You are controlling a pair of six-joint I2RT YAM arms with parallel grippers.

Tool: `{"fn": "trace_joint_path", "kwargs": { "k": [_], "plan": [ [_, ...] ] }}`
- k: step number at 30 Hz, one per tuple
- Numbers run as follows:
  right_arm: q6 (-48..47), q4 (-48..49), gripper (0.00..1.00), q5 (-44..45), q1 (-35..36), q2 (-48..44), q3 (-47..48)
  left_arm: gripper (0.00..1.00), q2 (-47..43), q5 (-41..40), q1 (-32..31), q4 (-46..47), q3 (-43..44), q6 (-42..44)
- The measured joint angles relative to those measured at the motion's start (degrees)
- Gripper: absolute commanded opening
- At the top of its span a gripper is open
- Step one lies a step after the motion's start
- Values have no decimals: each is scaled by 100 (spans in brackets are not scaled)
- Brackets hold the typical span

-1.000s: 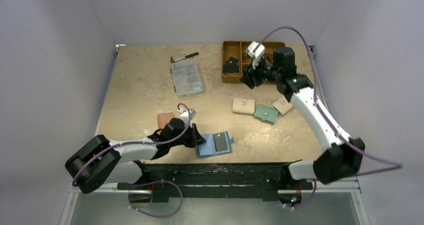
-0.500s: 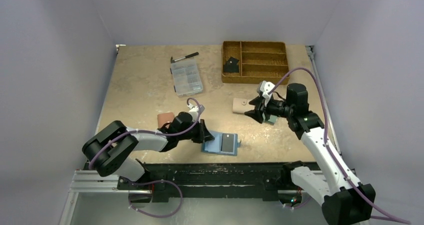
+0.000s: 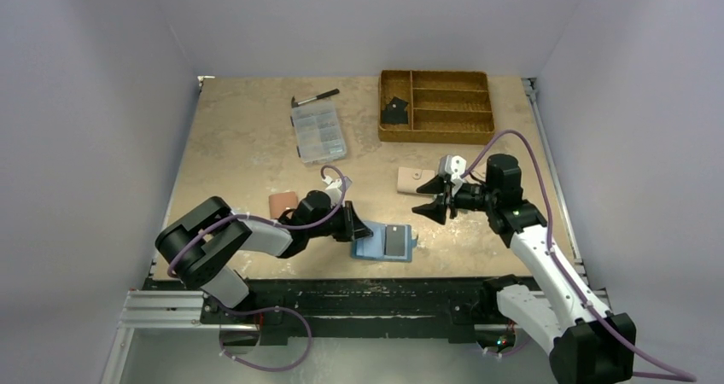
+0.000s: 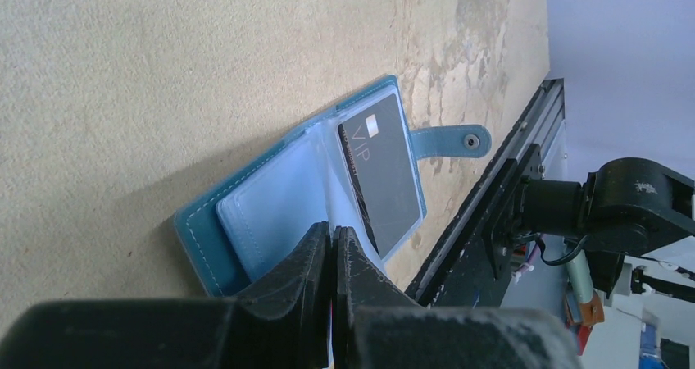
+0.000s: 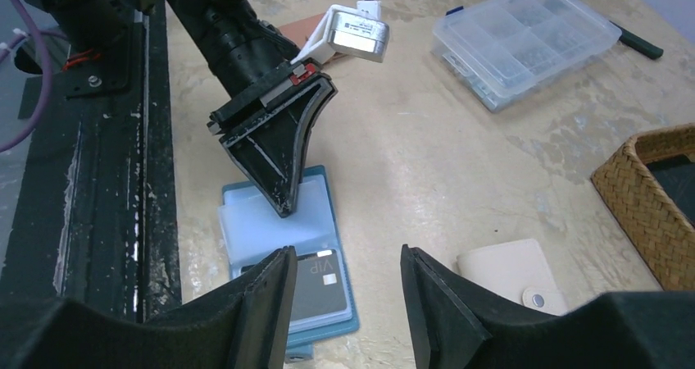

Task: Take the credit cards out of the card holder
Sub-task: Remove the credit card from the card holder.

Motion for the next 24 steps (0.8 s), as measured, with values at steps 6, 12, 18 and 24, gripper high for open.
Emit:
{"fn": "trace_joint_path", "kwargs": {
  "k": [6,12,18,24],
  "plan": [
    [-372,0,57,-7,0,70,-50,4,52,4,0,243,-20,-153],
    [-935,-205,56,31,24,603,-46,4,15,-68,0,221,-61,-188],
    [-1794,-1091,56,269,407,1596,354,6,-389,-245,-4,-9,-151,-157],
    [-2428,-1543,57,520,841,1764,442,8,-721,-413,-4,-243,-267,-39]
  ]
}}
